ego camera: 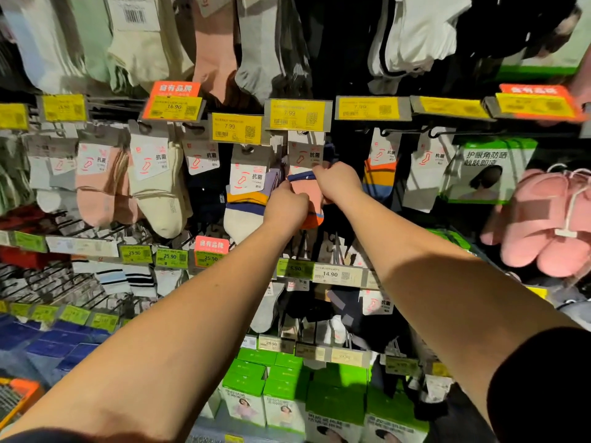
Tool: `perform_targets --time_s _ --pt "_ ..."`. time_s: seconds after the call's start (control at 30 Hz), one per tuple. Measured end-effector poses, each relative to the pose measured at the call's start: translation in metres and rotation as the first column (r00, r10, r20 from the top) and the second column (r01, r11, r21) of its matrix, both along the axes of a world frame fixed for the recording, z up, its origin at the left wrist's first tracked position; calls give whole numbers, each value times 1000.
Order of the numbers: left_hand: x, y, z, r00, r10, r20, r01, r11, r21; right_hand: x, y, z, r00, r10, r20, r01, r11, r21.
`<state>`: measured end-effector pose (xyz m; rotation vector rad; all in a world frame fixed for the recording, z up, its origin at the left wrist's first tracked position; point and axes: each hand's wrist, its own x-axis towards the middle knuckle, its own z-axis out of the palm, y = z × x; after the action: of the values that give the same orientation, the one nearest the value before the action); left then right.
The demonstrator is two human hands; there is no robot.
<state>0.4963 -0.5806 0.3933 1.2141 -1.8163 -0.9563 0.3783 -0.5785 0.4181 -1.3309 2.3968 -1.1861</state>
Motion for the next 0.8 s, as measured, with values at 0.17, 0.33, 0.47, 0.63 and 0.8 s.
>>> perform_targets --time_s 0.17,0.33,0.47,0.63,0.8 --pt "-3 -2 -9 996 11 83 -12 1000 8 4 5 -6 1000 14 -27 -14 1000 12" --pt "7 18 -31 990 2 143 -1 1000 -13 8 36 -34 1000 13 -22 -12 1000 29" --pt "30 59 -50 989 -78 123 83 996 -31 18 96 -68 999 9 52 -10 1000 19" --pt "58 113 -94 971 -207 118 194 974 113 39 184 -126 971 -10 241 12 1000 -8" --pt "68 167 -156 901 -416 122 375 890 261 53 289 -210 950 -104 295 54 983 173"
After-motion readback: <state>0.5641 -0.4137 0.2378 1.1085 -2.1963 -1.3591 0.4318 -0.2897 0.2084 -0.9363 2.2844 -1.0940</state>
